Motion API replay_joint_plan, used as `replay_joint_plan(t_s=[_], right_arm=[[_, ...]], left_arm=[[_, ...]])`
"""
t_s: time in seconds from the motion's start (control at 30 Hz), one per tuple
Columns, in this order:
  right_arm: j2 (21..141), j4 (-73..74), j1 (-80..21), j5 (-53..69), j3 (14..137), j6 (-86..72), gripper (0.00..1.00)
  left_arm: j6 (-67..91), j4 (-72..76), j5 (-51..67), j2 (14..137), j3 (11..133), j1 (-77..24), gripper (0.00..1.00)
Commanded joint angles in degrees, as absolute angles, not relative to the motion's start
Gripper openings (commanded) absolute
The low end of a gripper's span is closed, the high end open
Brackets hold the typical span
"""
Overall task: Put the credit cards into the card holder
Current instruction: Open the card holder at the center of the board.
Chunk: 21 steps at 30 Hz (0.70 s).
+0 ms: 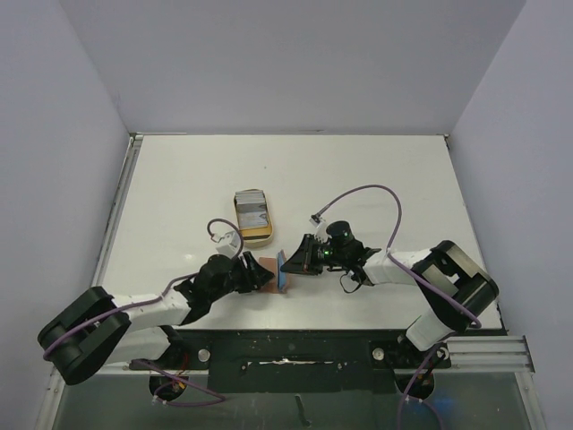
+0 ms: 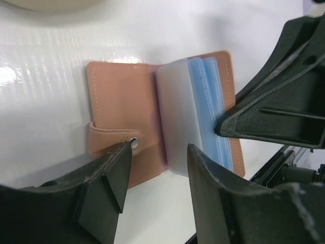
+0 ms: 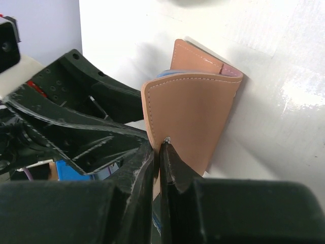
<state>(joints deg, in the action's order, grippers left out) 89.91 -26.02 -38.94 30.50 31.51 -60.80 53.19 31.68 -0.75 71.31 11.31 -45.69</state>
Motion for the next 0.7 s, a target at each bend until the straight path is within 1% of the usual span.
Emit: replay_joint_plan(t_s=[0.0, 0.1, 0.2, 0.43, 0.67], right_arm=[[90.3, -23.7, -39.2, 30.6, 33.2, -60.2, 0.0], [90.9, -23.3, -39.3, 30.6, 33.5, -60.2, 0.0], [91.5, -23.5, -39.4, 30.8, 33.7, -60.4, 0.0], [91.9, -24.0, -39.6, 31.3, 33.8, -60.4, 0.0], [92.0, -24.0, -39.6, 31.4, 33.9, -60.5, 0.0]], left_arm=[[53.5, 25.7, -1.4, 63.9, 13.3, -43.8, 0.47], [52.7, 24.0, -2.8, 59.9, 14.2, -43.7, 0.49], [52.2, 24.0, -2.8, 59.2, 14.5, -43.6, 0.51], [51.4, 32.7, 1.5, 63.7, 12.9, -43.6, 0.53], [50.8, 35.6, 3.8, 67.0, 13.0, -43.6, 0.53]])
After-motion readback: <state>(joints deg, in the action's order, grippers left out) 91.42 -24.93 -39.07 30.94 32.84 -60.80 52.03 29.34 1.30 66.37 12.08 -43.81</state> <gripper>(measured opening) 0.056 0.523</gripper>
